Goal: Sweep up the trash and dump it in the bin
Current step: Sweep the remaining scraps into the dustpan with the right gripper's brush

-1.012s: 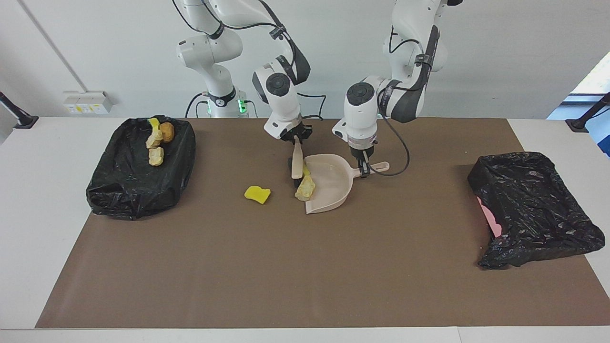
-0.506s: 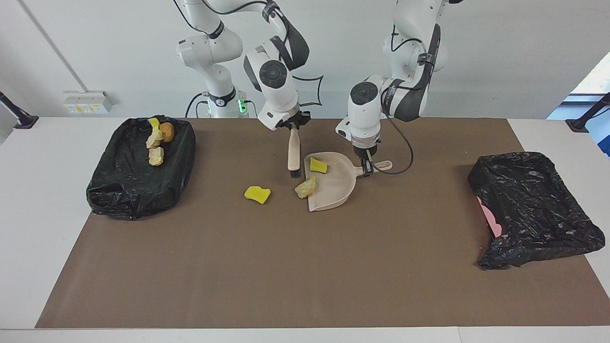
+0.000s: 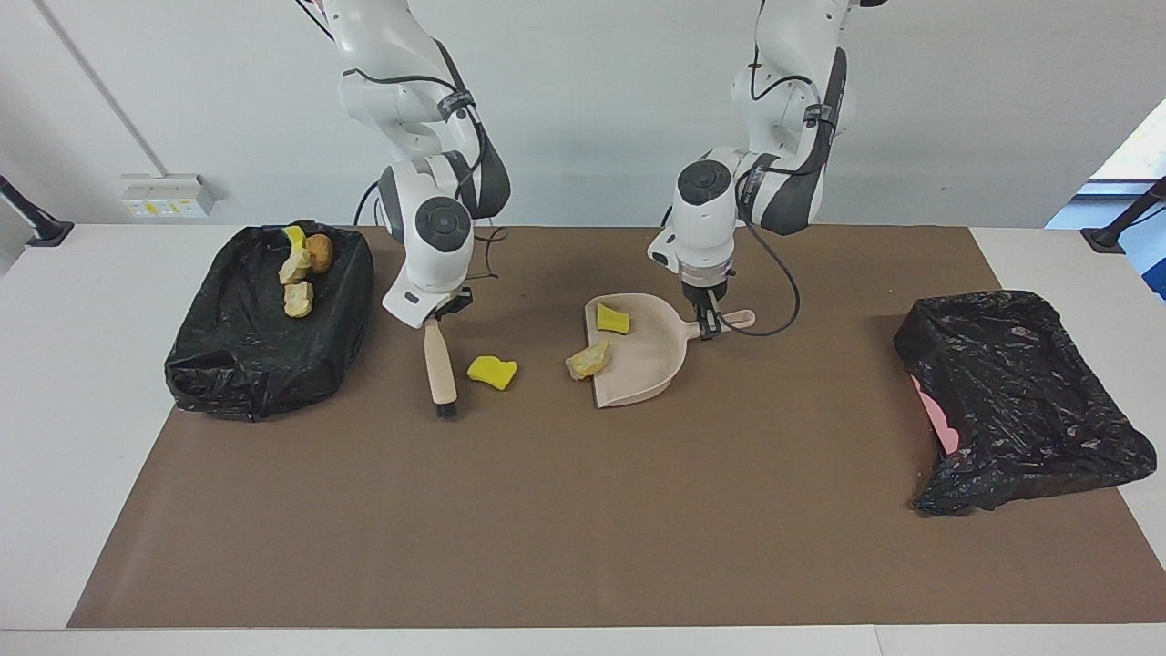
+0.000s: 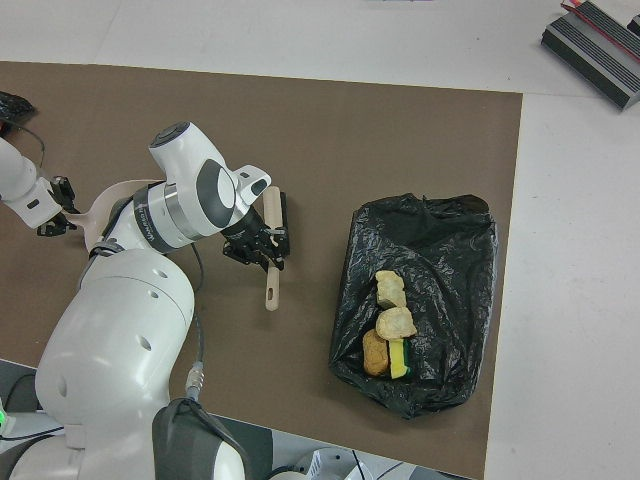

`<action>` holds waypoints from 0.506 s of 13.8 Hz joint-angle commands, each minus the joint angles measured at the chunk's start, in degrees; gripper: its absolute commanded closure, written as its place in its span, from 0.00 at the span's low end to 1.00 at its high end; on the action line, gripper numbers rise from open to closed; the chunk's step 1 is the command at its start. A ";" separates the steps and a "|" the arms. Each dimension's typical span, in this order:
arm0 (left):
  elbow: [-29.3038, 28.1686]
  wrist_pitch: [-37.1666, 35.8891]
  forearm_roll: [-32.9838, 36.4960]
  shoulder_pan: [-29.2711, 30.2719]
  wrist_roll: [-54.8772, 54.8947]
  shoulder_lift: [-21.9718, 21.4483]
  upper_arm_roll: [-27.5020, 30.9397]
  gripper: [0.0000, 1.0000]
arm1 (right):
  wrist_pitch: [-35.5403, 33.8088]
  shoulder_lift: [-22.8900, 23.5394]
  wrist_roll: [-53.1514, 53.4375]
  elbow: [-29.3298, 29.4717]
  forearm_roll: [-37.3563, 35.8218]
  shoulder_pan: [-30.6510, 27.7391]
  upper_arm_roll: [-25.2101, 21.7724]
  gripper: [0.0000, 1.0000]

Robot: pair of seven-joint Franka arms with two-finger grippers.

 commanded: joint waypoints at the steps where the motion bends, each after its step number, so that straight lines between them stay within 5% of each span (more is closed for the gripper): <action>1: 0.34 -1.68 2.14 -0.06 -3.61 -0.17 0.05 1.00 | 1.01 -1.64 0.67 -1.87 10.04 2.56 0.88 1.00; 7: 1.83 -8.19 4.96 -1.64 -9.76 -0.44 -0.39 1.00 | 10.32 0.03 6.03 -0.03 32.13 15.99 1.06 1.00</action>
